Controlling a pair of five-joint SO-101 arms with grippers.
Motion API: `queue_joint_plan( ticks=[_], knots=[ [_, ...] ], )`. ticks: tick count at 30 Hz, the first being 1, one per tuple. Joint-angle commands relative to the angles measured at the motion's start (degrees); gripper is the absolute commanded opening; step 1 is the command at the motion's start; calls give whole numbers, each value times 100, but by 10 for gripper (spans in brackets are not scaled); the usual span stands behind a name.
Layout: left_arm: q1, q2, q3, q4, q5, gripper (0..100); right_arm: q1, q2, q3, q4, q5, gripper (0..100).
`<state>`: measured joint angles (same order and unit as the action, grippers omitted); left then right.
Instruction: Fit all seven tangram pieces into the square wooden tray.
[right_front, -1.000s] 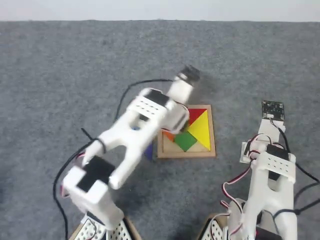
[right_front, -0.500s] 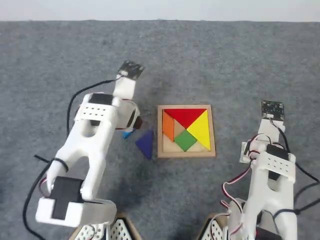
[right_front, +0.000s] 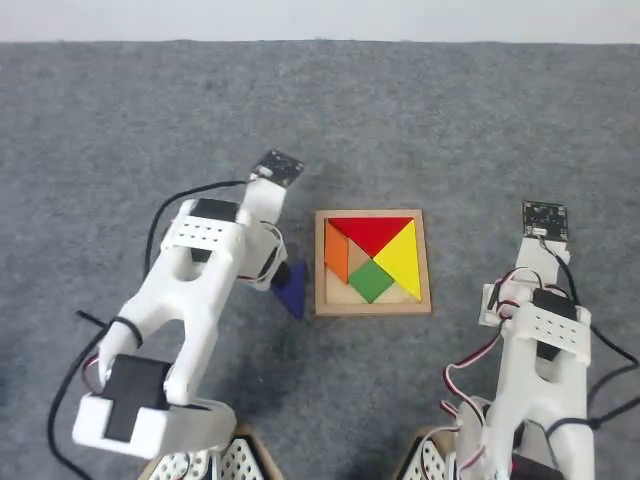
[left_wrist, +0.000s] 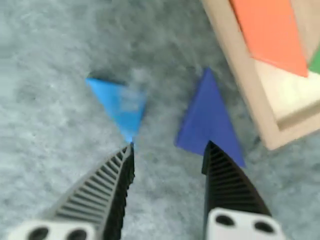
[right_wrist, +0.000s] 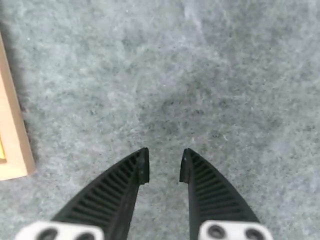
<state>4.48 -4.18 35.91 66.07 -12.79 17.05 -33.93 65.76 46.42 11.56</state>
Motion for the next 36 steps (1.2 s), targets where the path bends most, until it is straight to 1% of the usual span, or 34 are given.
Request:
queue_joint_plan(
  ticks=[1, 7, 11, 16, 19, 21, 27, 32, 36],
  knots=[
    [246, -352, -31, 53, -35, 209, -40, -189, -44, -84, -18, 125],
    [255, -299, 84, -316, -26, 209, -40, -189, -44, -84, -18, 125],
    [264, -290, 66, -378, -18, 209, -40, -189, -44, -84, -18, 125],
    [369, -299, 57, -607, 378, 209, -40, -189, -44, -84, -18, 125],
    [246, -308, 31, -941, 879, 209, -40, -198, -9, -84, -18, 125],
    [185, -308, 48, -1002, 1090, 209, -40, -242, 35, -92, -18, 125],
    [202, -316, 171, -914, 949, 209, -48, -251, 35, -92, -18, 125],
    [615, -308, 365, -826, 949, 208, -48, -251, 35, -101, -18, 125],
    [677, -299, 558, -1002, 949, 207, -40, -251, 35, -101, -18, 125]
  ],
)
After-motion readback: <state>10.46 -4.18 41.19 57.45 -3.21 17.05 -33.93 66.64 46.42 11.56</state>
